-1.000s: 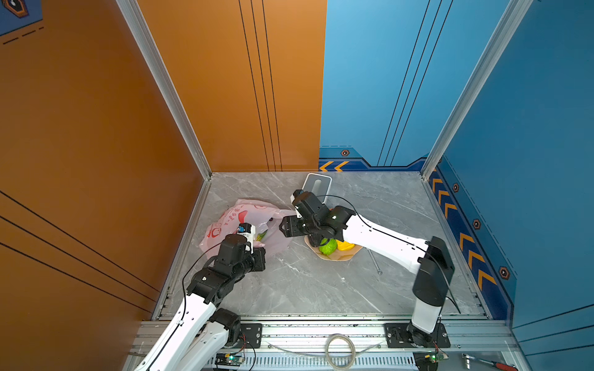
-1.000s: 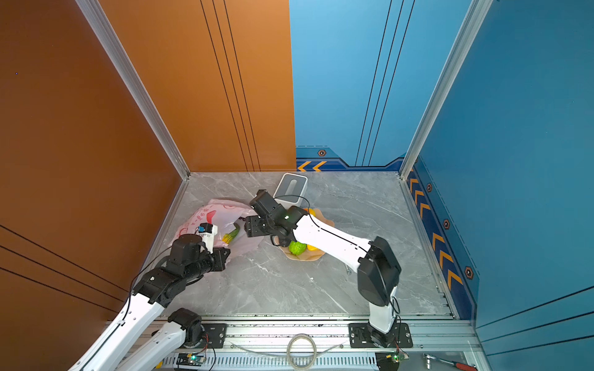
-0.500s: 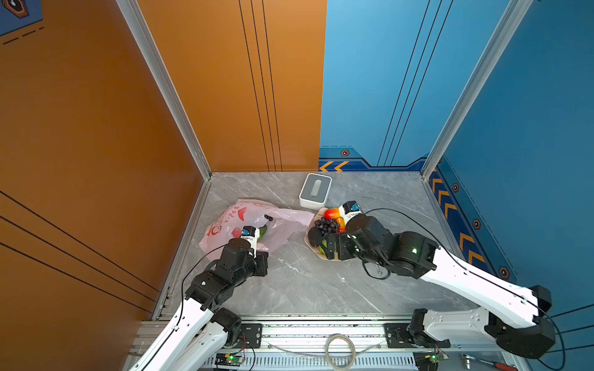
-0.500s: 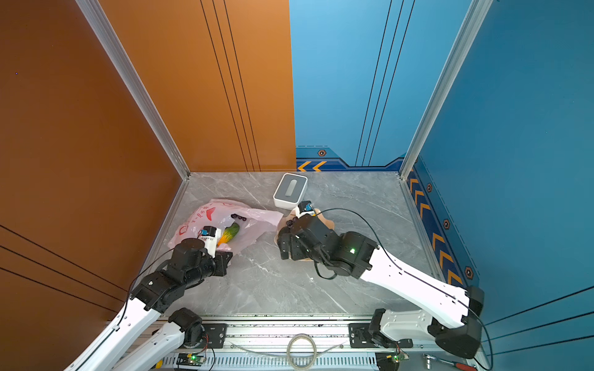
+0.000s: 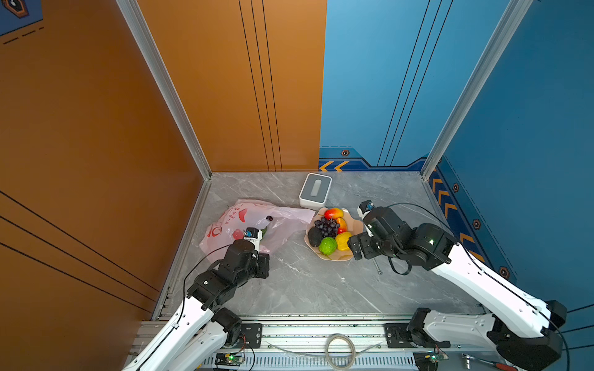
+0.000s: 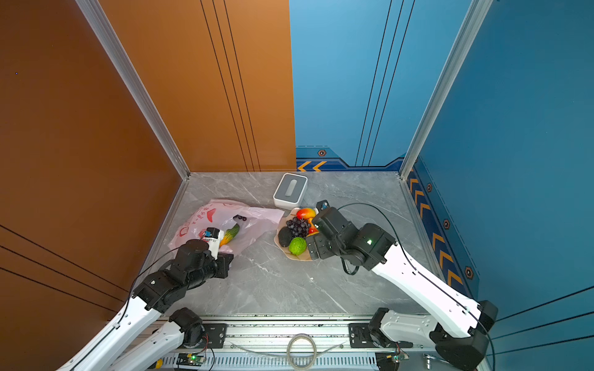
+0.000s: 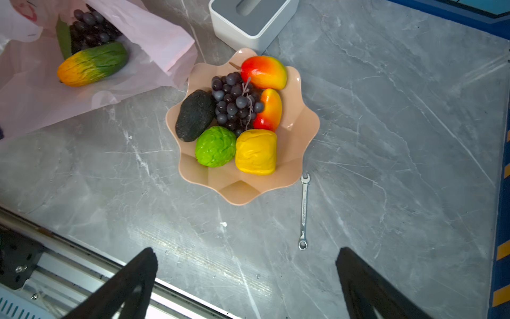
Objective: Place the fruits into the plastic bag
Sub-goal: Pick up the fruit from the plate.
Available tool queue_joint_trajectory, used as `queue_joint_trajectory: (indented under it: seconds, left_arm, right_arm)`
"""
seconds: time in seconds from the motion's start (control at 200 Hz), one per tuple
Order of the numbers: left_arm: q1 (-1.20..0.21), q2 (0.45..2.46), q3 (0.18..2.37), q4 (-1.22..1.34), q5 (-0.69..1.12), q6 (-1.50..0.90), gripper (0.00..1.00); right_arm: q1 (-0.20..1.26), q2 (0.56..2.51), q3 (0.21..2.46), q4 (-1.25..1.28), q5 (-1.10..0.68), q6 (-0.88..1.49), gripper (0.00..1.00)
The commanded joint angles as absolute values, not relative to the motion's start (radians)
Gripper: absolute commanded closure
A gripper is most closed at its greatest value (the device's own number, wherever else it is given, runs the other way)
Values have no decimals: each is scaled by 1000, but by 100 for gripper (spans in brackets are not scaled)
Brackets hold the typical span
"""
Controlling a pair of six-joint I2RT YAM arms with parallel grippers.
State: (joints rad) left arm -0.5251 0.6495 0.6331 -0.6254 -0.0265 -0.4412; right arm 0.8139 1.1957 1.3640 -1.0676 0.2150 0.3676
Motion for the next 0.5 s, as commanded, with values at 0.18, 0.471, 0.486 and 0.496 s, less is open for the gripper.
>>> queue_joint_trajectory:
  seconds: [0.18,0.471,0.486,0.496]
  left_arm:
    - [-535,657,664,-649,-67,-436,100]
    - [-535,665,664,-653,-82,-436,100]
    - [-535,666,664,-653,-84,-436,100]
    - [-535,666,664,-654,-85,-436,100]
  right_arm:
    - [735,1394,1427,-1104,58,226,0]
    - [668,1541,1390,-1029,1,223,0]
    - [664,1546,1387,-1022,-4,226,0]
    - [661,1549,1383,-1018,-7,227,0]
